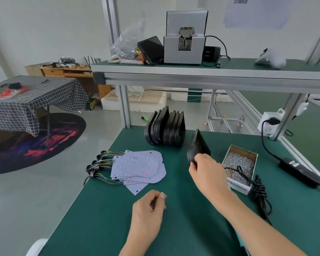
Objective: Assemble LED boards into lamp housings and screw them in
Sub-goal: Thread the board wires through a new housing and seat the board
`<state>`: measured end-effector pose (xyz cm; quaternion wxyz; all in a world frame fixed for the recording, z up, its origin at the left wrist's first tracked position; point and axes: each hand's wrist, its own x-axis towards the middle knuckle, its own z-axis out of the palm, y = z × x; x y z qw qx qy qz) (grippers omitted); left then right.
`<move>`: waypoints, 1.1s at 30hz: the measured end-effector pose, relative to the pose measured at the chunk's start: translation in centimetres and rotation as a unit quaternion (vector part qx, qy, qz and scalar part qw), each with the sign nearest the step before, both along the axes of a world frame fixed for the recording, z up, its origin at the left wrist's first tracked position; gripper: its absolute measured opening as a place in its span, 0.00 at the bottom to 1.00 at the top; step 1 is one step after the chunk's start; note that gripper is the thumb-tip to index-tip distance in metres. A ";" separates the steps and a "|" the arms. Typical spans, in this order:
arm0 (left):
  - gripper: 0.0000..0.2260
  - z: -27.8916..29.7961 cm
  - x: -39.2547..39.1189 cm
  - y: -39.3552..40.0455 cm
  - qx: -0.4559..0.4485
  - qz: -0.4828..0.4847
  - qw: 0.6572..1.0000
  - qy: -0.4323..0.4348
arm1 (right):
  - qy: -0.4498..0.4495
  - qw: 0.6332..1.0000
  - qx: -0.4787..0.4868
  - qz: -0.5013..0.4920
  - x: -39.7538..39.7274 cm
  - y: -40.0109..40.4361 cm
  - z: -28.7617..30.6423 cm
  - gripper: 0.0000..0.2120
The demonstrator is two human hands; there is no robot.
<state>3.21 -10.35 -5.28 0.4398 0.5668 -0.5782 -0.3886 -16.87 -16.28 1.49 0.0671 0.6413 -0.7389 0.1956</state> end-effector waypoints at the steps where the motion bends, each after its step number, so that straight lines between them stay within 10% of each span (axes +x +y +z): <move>1: 0.09 0.0 0.0 -0.1 0.004 0.013 1.000 0.007 | 0.024 1.000 0.003 0.008 0.4 1.7 0.0 0.13; 11: 0.08 1.4 1.4 -1.7 -0.002 0.116 0.993 -0.003 | 0.154 0.977 -0.023 0.147 4.5 12.4 -1.8 0.23; 24: 0.17 5.4 12.7 -18.3 -0.031 0.103 0.849 -0.517 | 0.096 0.974 -0.111 0.172 4.0 12.5 -3.2 0.22; 33: 0.12 4.0 12.8 -21.6 -0.022 0.048 0.805 -0.591 | 0.085 0.957 -0.194 0.198 3.8 11.8 -3.7 0.15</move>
